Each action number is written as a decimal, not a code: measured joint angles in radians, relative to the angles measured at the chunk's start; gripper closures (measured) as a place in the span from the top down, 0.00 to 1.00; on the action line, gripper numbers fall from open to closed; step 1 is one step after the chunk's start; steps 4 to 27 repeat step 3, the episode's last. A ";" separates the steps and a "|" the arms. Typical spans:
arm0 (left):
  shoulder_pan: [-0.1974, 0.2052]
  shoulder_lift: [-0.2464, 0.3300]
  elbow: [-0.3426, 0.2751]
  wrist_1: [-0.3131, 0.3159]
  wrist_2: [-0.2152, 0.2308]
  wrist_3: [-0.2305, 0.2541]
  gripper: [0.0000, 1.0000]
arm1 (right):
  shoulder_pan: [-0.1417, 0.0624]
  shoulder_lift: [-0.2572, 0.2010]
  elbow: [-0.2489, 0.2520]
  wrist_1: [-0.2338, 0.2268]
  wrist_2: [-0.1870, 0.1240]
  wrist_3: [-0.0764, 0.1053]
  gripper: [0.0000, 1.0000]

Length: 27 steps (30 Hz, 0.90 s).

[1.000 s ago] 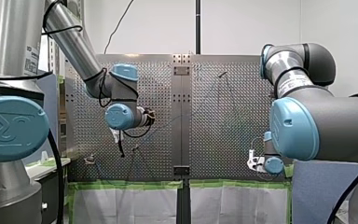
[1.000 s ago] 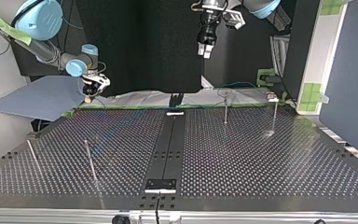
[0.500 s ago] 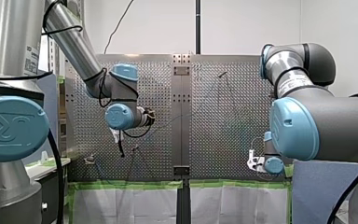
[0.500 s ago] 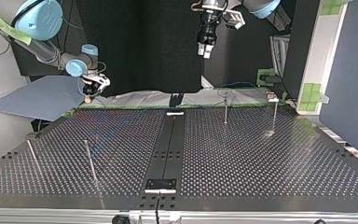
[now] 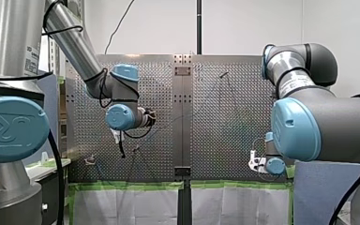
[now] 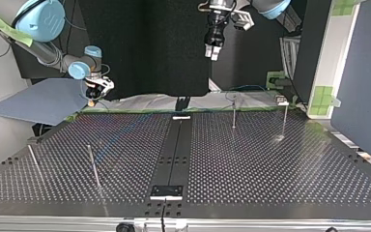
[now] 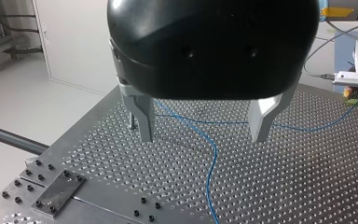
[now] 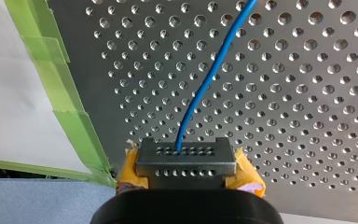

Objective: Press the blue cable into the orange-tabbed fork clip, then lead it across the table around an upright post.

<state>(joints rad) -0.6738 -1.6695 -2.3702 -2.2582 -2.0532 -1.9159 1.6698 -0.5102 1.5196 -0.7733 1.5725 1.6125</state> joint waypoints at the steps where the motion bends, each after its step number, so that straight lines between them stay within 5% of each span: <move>1: 0.000 0.000 0.000 0.000 0.000 0.000 1.00 | 0.000 0.000 0.000 0.000 0.000 0.000 0.00; 27: 0.000 0.000 0.000 0.000 0.000 0.000 1.00 | 0.000 0.000 0.000 0.000 0.000 0.000 0.00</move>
